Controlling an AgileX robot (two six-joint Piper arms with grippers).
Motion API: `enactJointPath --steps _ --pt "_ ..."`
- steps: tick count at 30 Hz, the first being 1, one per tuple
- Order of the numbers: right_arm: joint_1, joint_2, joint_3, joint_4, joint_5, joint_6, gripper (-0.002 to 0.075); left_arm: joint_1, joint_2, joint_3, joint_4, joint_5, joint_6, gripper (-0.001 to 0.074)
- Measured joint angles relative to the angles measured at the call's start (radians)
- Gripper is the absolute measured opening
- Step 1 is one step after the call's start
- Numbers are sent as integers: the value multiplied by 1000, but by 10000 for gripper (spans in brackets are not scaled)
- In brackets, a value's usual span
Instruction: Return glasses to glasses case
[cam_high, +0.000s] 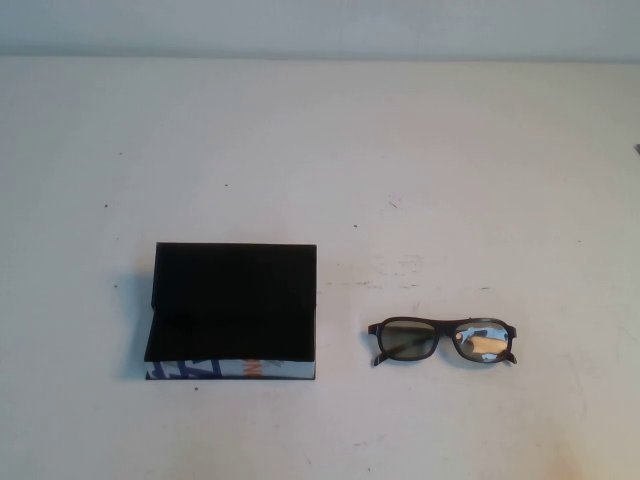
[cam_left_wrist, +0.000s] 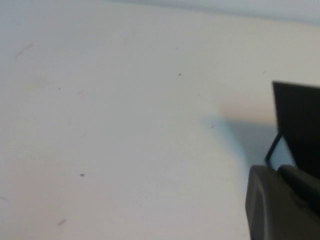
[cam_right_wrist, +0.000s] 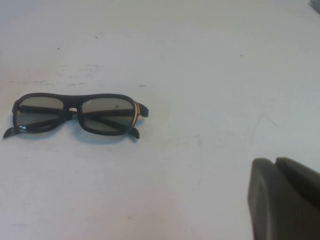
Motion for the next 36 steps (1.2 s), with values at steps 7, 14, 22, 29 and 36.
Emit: enactJointPath --steps 7,14,22,29,36 --pt "0 0 0 0 0 0 -13 0 0 0 -168 -174 -220 -2" --pt "0 0 0 0 0 0 -13 0 0 0 -182 -255 -264 -2" --pt "0 0 0 0 0 0 -13 -108 149 -221 -192 -28 -219 -2" --pt "0 0 0 0 0 0 -13 -266 450 -526 -194 154 -17 -2" --pt "0 0 0 0 0 0 -13 -301 557 -601 -194 145 78 -2"
